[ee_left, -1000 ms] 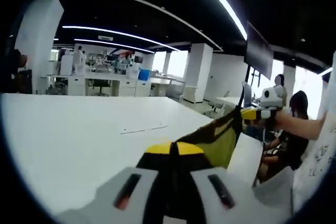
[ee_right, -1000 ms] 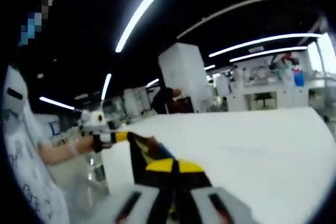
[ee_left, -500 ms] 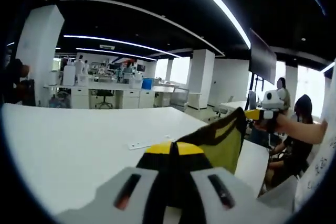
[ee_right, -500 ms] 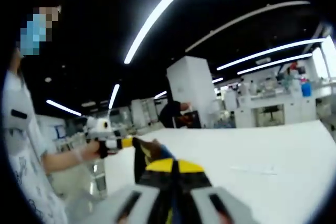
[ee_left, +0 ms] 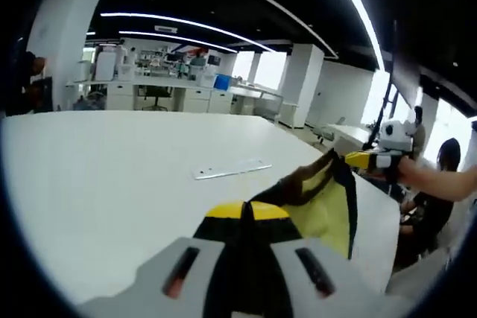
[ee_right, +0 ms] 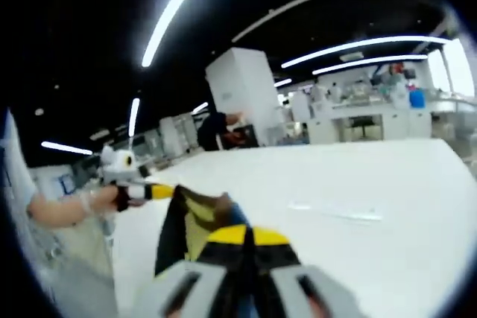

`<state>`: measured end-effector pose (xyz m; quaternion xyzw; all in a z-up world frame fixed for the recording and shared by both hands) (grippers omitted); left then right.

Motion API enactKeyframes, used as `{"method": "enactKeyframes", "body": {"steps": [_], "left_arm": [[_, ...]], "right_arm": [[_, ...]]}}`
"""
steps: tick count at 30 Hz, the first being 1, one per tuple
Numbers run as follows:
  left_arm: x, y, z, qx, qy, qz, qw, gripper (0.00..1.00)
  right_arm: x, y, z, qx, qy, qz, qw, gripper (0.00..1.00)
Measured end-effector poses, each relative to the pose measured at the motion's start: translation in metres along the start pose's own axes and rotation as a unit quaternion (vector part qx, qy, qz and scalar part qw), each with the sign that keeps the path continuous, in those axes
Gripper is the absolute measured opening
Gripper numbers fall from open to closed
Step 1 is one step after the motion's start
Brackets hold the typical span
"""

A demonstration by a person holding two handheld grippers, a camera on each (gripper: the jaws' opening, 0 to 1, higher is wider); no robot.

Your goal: Fold the garment on the visible template until the final outline fits inside the template.

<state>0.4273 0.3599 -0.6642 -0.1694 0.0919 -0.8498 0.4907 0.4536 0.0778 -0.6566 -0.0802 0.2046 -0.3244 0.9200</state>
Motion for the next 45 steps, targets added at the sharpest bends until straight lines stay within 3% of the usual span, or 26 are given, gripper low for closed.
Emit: {"method": "enactKeyframes", "body": {"steps": [10,18,20,30,34,40,43,45], "left_arm": [[-0.046,0.071,-0.055,-0.061,-0.036,0.029,0.9971,0.00],[-0.057,0.097,-0.095,-0.105,-0.051,0.037,0.9925,0.00],[-0.054,0.098,-0.098,-0.107,-0.053,0.039,0.9921,0.00],[-0.075,0.116,-0.104,-0.102,-0.067,0.064,0.9905,0.00],[-0.076,0.113,-0.102,-0.113,-0.049,0.068,0.9901,0.00],[-0.078,0.115,-0.102,-0.115,-0.036,0.071,0.9902,0.00],[-0.082,0.115,-0.101,-0.116,0.003,0.075,0.9903,0.03],[-0.078,0.111,-0.100,-0.119,0.004,0.078,0.9899,0.13]], "right_arm": [[0.060,0.059,-0.051,-0.060,0.033,-0.039,0.9969,0.00],[0.092,0.087,-0.088,-0.099,0.067,-0.076,0.9899,0.00],[0.095,0.092,-0.091,-0.100,0.072,-0.079,0.9892,0.00],[0.105,0.105,-0.097,-0.104,0.054,-0.095,0.9886,0.00],[0.103,0.108,-0.095,-0.109,0.025,-0.087,0.9899,0.00],[0.105,0.109,-0.102,-0.127,0.019,-0.093,0.9874,0.00],[0.108,0.107,-0.101,-0.130,0.021,-0.100,0.9862,0.00],[0.105,0.103,-0.099,-0.131,0.021,-0.102,0.9860,0.13]]}}
Point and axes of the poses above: the point that each gripper's makers call its tool centre point, and the gripper's own axes: y roughly forward along the fingers, x roughly to its right, z roughly out of its top, the point moved 5 cm from there along -y, roughly backward along the fingers, and after that the axes turned 4 degrees about y, right-handed, at the moved point
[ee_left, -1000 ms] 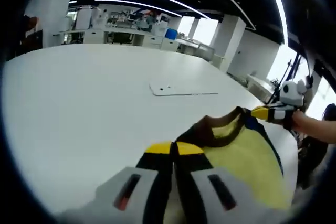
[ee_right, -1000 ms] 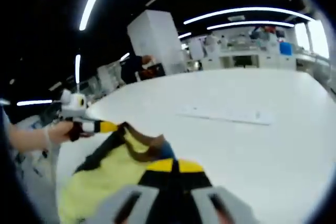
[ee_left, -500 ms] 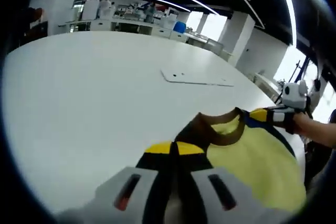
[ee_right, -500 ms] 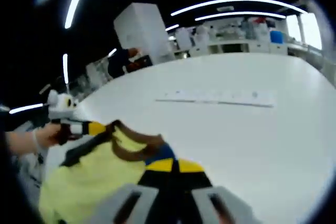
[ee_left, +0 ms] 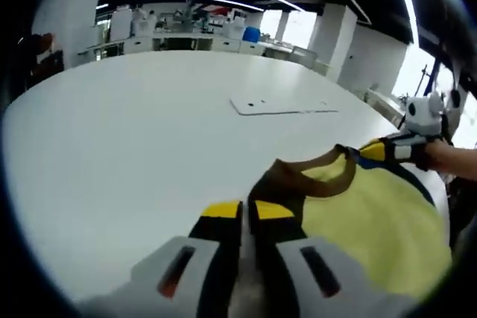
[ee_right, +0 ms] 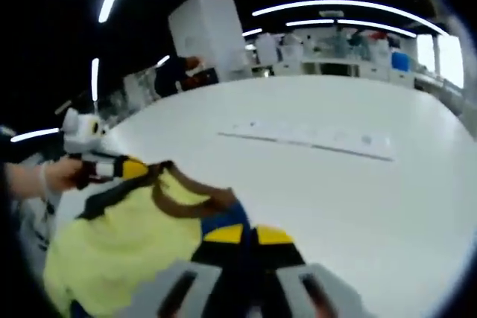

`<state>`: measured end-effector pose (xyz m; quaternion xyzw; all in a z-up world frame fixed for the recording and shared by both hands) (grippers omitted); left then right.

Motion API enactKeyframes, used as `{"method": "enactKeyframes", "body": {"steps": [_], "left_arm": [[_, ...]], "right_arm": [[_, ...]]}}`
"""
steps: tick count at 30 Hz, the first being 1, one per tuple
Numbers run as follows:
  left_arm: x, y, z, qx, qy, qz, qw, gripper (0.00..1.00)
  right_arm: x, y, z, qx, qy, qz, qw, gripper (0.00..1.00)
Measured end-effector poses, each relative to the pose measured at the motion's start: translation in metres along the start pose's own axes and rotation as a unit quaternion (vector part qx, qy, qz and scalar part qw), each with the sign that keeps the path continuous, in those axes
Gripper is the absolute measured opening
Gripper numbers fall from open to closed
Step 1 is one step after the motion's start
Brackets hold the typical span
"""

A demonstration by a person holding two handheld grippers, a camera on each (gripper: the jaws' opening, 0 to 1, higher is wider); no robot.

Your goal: Fold the garment on the visible template until the final outline fits inside the template.

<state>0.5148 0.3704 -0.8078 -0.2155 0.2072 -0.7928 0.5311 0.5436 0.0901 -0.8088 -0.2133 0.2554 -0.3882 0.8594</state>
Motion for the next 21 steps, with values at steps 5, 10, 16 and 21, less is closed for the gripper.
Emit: {"method": "enactKeyframes", "body": {"steps": [5,10,16,21], "left_arm": [[0.008,-0.013,0.001,0.009,0.002,-0.002,1.0000,0.36],[0.012,-0.024,0.008,0.030,0.014,-0.001,0.9995,0.64],[0.026,-0.048,0.019,0.050,0.018,-0.024,0.9983,0.83],[0.041,-0.068,0.020,0.051,0.026,-0.041,0.9975,0.99]], "right_arm": [[-0.005,-0.017,0.002,0.011,-0.010,0.003,0.9999,0.35],[-0.010,-0.033,0.000,0.012,-0.033,0.018,0.9992,0.60],[-0.025,-0.055,-0.001,0.011,-0.054,0.046,0.9975,0.76],[-0.040,-0.072,-0.008,0.000,-0.072,0.056,0.9958,0.90]]}}
Point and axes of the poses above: the point that each gripper's makers call its tool centre point, and the gripper's own axes: y roughly forward along the fingers, x roughly to its right, z roughly out of its top, the point moved 5 cm from there along -y, roughly backward along the fingers, and after that the axes turned 4 degrees about y, right-handed, at the moved point
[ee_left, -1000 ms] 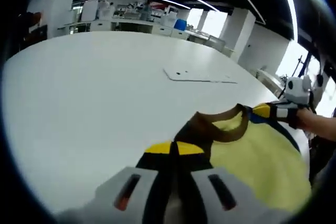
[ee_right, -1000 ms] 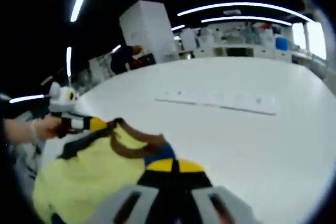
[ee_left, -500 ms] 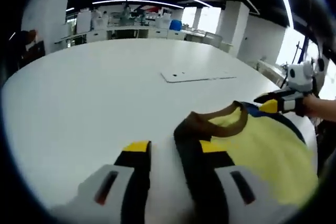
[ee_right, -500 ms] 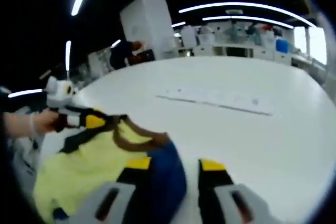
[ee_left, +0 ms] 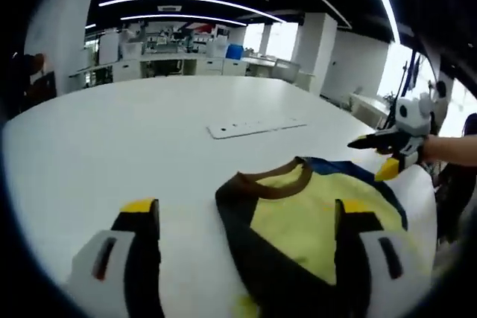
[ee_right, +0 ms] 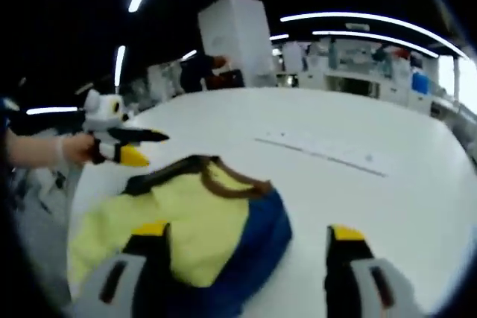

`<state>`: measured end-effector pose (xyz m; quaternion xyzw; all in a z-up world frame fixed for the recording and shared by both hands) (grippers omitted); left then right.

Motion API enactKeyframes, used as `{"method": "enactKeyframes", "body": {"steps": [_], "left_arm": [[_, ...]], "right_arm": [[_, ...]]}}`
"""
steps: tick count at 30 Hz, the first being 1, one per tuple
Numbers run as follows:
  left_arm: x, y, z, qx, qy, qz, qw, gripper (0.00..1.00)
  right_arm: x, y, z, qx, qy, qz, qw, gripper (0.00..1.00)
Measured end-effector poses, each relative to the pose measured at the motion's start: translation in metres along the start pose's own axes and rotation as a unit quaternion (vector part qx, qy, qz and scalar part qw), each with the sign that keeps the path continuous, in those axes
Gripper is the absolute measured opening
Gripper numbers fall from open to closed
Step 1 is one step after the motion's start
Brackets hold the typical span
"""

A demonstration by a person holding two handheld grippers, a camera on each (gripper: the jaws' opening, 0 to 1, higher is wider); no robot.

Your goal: Fold the garment on the visible template until the final outline fits inside the template.

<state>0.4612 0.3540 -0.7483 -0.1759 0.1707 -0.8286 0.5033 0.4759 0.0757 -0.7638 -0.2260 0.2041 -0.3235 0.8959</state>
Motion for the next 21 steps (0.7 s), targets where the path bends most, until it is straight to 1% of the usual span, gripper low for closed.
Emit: {"method": "enactKeyframes", "body": {"steps": [2,4,6,8,11,13,18,21], "left_arm": [[0.004,-0.006,0.003,0.000,0.008,-0.007,0.9999,0.99],[0.013,-0.016,0.003,0.003,0.007,-0.014,0.9999,0.99],[0.017,-0.022,0.004,0.001,0.010,-0.021,0.9997,0.99],[0.019,-0.028,0.005,0.003,0.020,-0.022,0.9996,0.98],[0.029,-0.044,0.005,0.005,0.025,-0.025,0.9994,0.97],[0.034,-0.052,0.005,0.006,0.027,-0.025,0.9993,0.97],[0.041,-0.072,0.007,0.014,0.038,-0.022,0.9989,0.96],[0.042,-0.083,0.007,0.019,0.039,-0.021,0.9988,0.95]], "right_arm": [[-0.005,-0.004,-0.001,-0.003,-0.001,0.003,1.0000,0.94],[-0.008,-0.009,-0.004,-0.009,-0.007,0.004,0.9999,0.95],[-0.013,-0.015,-0.007,-0.016,-0.017,0.001,0.9997,0.94],[-0.017,-0.023,-0.007,-0.014,-0.018,0.002,0.9997,0.93],[-0.022,-0.032,-0.008,-0.011,-0.021,-0.001,0.9997,0.92],[-0.022,-0.035,-0.007,-0.008,-0.022,0.000,0.9997,0.90],[-0.033,-0.051,-0.011,-0.008,-0.027,-0.001,0.9996,0.89],[-0.039,-0.061,-0.017,-0.010,-0.032,0.000,0.9994,0.88]]}}
Point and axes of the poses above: the point that each gripper's makers call its tool centre point, and the gripper's own axes: y roughly forward along the fingers, x roughly to its right, z roughly out of its top, the point moved 5 cm from there along -y, roughly backward along the fingers, and after that the axes turned 4 degrees about y, right-handed, at the moved point
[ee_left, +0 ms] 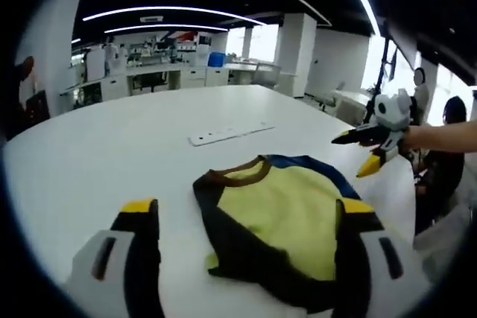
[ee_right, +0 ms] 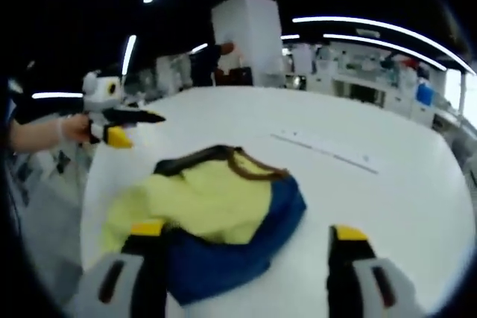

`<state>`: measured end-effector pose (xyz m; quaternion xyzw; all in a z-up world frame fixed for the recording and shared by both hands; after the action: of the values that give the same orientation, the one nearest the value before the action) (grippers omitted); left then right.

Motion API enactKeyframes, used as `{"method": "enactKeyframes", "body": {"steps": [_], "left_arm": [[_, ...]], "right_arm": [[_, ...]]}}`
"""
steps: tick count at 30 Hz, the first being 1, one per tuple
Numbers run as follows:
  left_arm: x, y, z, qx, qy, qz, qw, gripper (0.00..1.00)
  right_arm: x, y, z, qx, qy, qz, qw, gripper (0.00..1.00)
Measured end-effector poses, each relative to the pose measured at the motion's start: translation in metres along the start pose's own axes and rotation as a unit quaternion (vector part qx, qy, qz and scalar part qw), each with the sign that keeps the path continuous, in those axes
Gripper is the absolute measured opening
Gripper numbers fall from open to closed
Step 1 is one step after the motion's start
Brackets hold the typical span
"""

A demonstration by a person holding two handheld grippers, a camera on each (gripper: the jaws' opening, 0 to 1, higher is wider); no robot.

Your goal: Fold the garment on the visible template until the final outline fits inside the template.

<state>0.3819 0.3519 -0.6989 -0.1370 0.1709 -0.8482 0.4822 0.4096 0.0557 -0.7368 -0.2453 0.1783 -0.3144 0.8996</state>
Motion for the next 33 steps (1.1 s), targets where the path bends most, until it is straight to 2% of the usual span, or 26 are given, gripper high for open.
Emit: {"method": "enactKeyframes", "body": {"steps": [5,10,17,20,24,28,33], "left_arm": [[0.009,-0.020,0.000,0.006,0.000,0.005,1.0000,0.94],[0.011,-0.038,-0.001,0.013,0.002,0.009,0.9999,0.92],[0.027,-0.059,-0.010,0.015,0.012,0.012,0.9997,0.90],[0.034,-0.067,-0.015,0.012,0.016,0.015,0.9997,0.89],[0.036,-0.078,-0.018,0.013,0.015,0.018,0.9996,0.89],[0.041,-0.089,-0.022,0.017,0.014,0.022,0.9995,0.88],[0.049,-0.099,-0.025,0.024,0.005,0.024,0.9994,0.87]], "right_arm": [[-0.009,-0.014,-0.010,-0.009,-0.011,0.003,0.9999,0.86],[-0.019,-0.028,-0.012,-0.004,-0.023,0.002,0.9997,0.83],[-0.036,-0.039,-0.017,0.000,-0.045,0.006,0.9990,0.73],[-0.047,-0.040,-0.020,-0.002,-0.058,0.014,0.9982,0.65],[-0.058,-0.037,-0.027,-0.009,-0.066,0.025,0.9975,0.64],[-0.069,-0.034,-0.034,-0.010,-0.065,0.035,0.9972,0.58],[-0.086,-0.029,-0.038,-0.013,-0.065,0.055,0.9963,0.40]]}}
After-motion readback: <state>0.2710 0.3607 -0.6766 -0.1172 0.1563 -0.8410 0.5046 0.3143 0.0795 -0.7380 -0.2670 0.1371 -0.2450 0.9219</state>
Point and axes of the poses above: the point that each gripper's makers call its tool centre point, and the gripper's own axes: y roughly forward along the fingers, x roughly to its right, z roughly out of its top, the point moved 5 cm from there along -y, roughly backward along the fingers, and after that the axes turned 4 degrees about y, right-handed, at the moved point
